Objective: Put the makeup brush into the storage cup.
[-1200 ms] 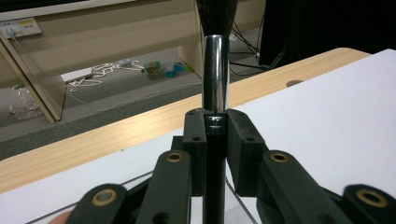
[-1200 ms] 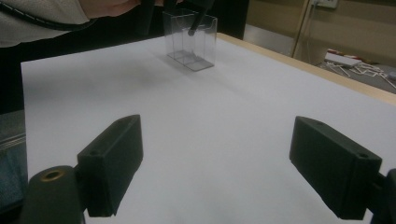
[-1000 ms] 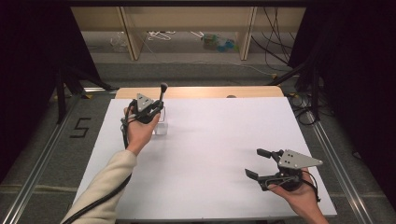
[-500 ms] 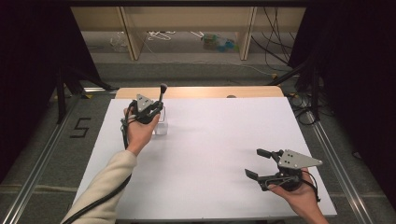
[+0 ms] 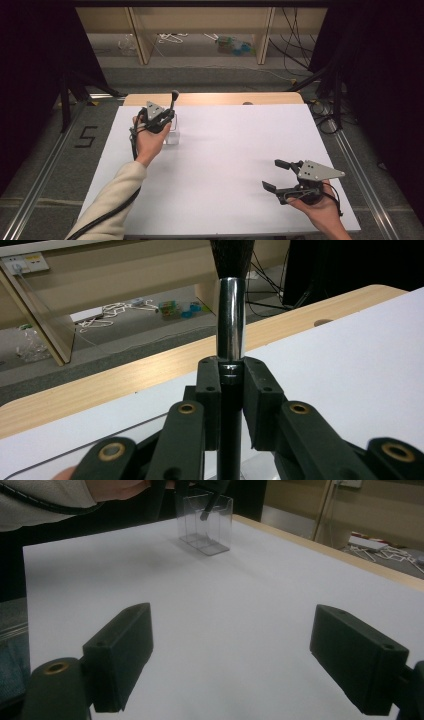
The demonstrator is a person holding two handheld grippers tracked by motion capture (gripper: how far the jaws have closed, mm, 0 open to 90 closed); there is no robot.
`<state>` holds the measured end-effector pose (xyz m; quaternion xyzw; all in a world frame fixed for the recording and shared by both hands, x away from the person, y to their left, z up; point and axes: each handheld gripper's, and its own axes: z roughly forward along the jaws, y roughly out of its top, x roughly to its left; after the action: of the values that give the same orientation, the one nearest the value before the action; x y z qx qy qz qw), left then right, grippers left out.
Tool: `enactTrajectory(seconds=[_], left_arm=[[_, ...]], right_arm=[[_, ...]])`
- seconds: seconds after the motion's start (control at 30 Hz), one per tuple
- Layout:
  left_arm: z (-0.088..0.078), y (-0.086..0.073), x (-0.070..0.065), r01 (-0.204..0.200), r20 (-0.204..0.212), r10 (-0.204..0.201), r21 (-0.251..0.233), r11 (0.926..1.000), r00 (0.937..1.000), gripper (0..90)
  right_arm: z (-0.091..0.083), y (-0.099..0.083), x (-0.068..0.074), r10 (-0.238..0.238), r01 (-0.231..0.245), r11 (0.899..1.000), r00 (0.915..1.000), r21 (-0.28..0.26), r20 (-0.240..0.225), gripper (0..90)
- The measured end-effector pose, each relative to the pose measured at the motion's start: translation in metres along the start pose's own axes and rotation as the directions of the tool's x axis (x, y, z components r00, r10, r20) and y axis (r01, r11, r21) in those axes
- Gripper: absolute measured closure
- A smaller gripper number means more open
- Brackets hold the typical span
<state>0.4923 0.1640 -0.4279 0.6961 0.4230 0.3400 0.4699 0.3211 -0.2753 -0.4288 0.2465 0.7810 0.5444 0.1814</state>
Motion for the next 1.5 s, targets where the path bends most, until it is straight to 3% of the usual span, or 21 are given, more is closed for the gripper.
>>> enactTrajectory(seconds=[1.5], left_arm=[[0.0048,-0.0082,-0.0015,0.011,-0.009,-0.011,0.032,0.9994,0.9999,78.2]], right_arm=[[0.0001,-0.0002,0.0000,-0.001,0.001,1.000,1.0000,0.001,-0.005,18.3]])
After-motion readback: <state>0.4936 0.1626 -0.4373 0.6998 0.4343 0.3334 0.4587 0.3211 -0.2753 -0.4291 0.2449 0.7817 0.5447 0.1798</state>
